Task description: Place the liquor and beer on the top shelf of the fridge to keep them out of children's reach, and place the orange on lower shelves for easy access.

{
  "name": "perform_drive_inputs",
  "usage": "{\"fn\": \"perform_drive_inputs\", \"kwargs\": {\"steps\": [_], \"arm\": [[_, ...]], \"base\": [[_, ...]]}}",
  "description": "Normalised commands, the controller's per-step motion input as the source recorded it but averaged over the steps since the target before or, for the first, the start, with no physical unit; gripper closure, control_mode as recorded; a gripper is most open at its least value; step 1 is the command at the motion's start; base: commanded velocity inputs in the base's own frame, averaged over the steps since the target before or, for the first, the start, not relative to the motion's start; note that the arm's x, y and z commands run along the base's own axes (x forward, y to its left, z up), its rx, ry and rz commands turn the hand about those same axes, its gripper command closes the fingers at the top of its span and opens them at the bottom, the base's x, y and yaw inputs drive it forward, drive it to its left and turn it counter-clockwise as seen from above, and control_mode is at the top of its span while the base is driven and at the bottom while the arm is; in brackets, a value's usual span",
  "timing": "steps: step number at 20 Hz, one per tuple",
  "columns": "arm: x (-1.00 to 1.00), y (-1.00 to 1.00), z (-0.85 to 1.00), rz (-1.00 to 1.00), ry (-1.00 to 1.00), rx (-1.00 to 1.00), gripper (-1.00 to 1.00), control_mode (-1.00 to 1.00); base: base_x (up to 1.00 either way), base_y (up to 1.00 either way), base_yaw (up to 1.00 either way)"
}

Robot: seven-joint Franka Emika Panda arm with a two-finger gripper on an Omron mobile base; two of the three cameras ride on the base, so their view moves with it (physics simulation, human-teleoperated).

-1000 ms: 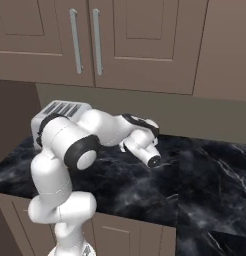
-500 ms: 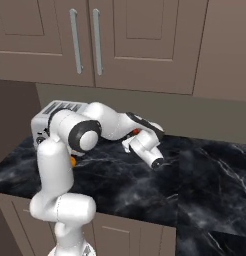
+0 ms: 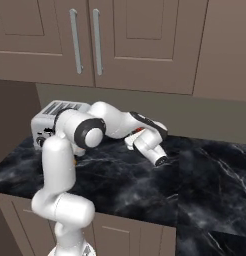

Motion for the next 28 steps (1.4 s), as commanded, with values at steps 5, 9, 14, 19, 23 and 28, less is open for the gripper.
{"fn": "perform_drive_inputs", "kwargs": {"steps": [5, 9, 14, 19, 23, 28], "arm": [[0.0, 0.12, -0.16, 0.1, -0.02, 0.0, 1.0, -1.0], [-0.22, 0.23, -0.17, 0.18, 0.0, 0.0, 1.0, -1.0], [-0.64, 0.38, -0.04, 0.23, 0.0, -0.05, 1.0, -1.0], [-0.95, 0.42, 0.08, 0.26, -0.08, -0.09, 1.0, -1.0], [-0.83, 0.22, 0.6, 0.21, -0.15, -0.03, 1.0, -1.0], [-0.91, 0.21, 0.73, 0.18, -0.11, -0.01, 1.0, -1.0]], "base": [[0.0, 0.0, 0.0], [0.0, 0.0, 0.0], [0.0, 0.0, 0.0], [0.0, 0.0, 0.0], [0.0, 0.0, 0.0], [0.0, 0.0, 0.0]]}}
